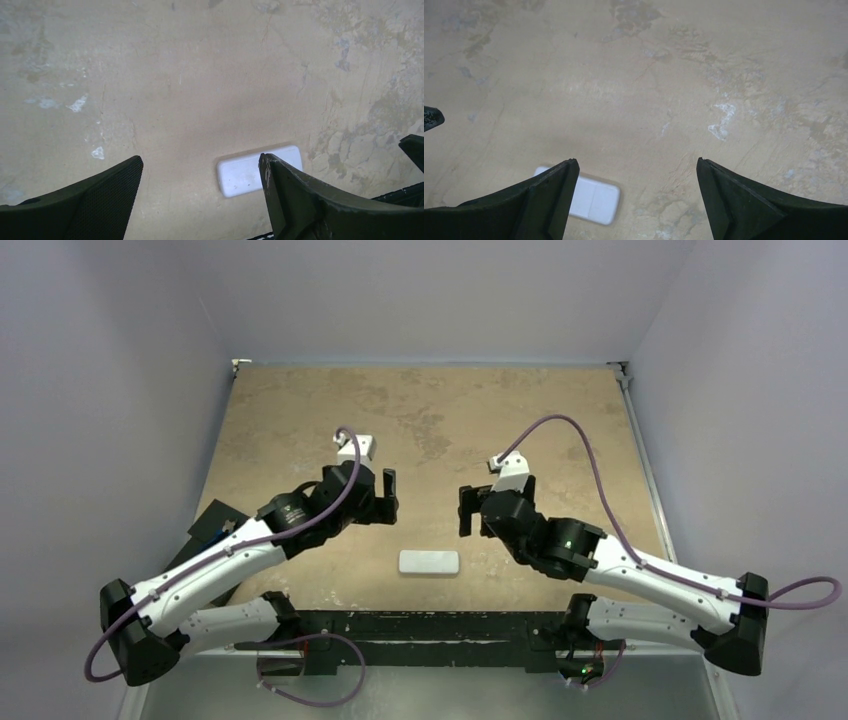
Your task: Load the batteries into the remote control
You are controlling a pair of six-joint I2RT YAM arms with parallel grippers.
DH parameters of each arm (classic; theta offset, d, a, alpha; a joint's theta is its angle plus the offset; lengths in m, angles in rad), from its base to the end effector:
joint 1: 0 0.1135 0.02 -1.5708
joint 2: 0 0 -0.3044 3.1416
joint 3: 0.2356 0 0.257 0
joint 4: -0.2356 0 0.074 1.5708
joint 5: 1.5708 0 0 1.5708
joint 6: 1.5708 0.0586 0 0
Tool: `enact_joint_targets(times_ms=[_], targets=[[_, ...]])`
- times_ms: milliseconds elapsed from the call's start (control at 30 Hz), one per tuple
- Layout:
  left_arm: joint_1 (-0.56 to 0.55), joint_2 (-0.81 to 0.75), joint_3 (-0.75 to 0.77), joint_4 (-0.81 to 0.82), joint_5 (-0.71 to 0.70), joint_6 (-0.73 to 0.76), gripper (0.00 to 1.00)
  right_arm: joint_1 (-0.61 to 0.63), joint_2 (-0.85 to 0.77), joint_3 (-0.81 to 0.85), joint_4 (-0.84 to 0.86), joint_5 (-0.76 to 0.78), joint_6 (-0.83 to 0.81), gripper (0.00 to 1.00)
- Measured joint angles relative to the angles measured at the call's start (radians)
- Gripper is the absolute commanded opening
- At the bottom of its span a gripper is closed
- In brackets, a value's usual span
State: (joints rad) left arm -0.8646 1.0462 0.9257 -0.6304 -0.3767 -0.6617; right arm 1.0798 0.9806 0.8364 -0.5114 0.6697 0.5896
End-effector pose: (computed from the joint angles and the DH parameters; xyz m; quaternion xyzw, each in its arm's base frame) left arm 0.1571 -0.1509 0.3188 0.0170 0.9038 -0.1465 0.4016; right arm 0.1271 0.1606 0.3167 -0.0647 0.8572 0.1113 0.4986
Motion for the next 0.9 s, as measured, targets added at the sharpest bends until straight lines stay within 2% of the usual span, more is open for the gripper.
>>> enact_joint_targets(times_ms=[300,600,900], targets=[[0.000,-0.092,0.076,-0.062,-0.093,0.053,0.98,0.000,-0.081,0.082,-0.031,0.135,-0.006,0.99],[0.000,-0.158,0.088,-0.082,-0.118,0.083,0.99,0.000,-0.153,0.084,-0.069,0.228,-0.004,0.99],[0.000,-0.171,0.098,-0.082,-0.117,0.097,0.99,0.000,-0.192,0.084,-0.064,0.253,-0.025,0.99]])
